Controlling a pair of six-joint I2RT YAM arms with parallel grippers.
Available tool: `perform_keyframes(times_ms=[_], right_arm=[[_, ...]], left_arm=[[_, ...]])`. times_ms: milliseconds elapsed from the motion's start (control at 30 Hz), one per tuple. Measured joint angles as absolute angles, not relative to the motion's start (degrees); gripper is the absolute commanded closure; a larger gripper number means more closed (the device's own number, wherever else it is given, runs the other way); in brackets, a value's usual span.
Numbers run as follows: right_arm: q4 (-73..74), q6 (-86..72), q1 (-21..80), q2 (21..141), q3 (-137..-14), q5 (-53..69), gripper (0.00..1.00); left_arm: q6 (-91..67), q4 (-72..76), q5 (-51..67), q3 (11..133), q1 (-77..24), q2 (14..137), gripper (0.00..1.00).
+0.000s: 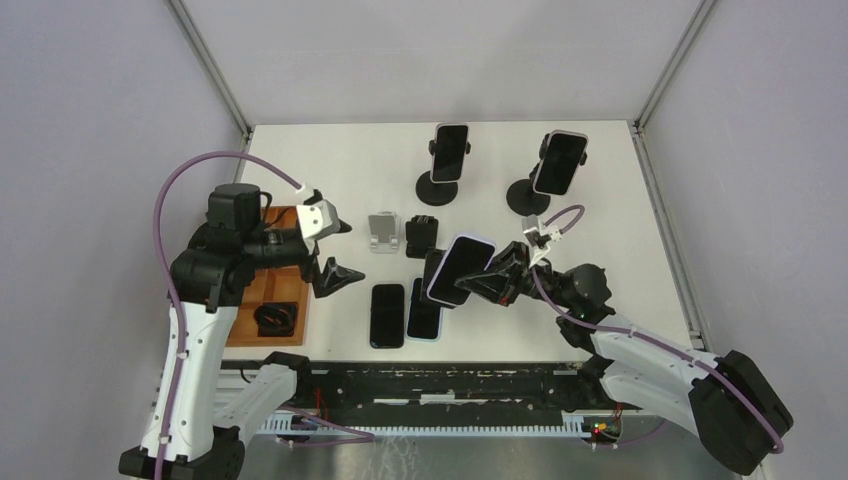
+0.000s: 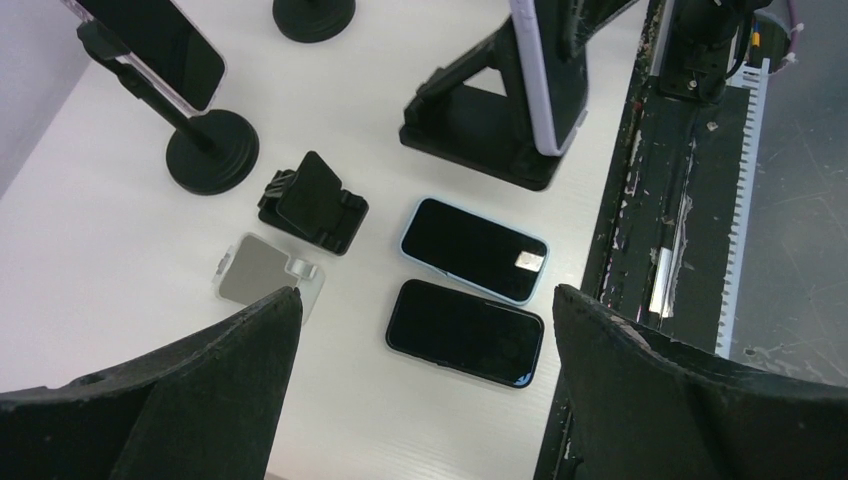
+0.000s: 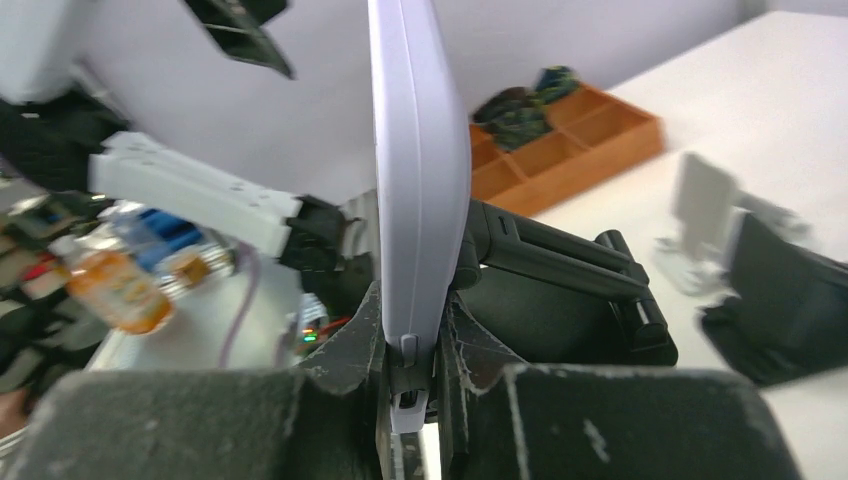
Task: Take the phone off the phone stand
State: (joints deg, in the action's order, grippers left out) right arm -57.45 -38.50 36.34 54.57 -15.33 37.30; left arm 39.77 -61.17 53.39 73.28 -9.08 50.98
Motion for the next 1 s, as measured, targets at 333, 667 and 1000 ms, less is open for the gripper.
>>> perform_keyframes(times_ms=[333, 667, 1000], right_arm=[[-73.87, -48.64, 48.1, 64.9, -21.12, 40.95, 1.0], [-81.03, -55.57, 55.46, 79.66, -33.56, 42.59, 1.0], [-81.47, -59.05, 57.3, 86.54, -40.42, 43.68, 1.0]], left_arm=[[40.42, -61.52, 57.89, 72.66, -9.08, 49.17, 0.0], [44.88, -66.46, 60.75, 71.7, -9.08, 48.34, 0.01], [54.19, -74.56, 62.3, 70.17, -9.08, 48.14, 0.05]])
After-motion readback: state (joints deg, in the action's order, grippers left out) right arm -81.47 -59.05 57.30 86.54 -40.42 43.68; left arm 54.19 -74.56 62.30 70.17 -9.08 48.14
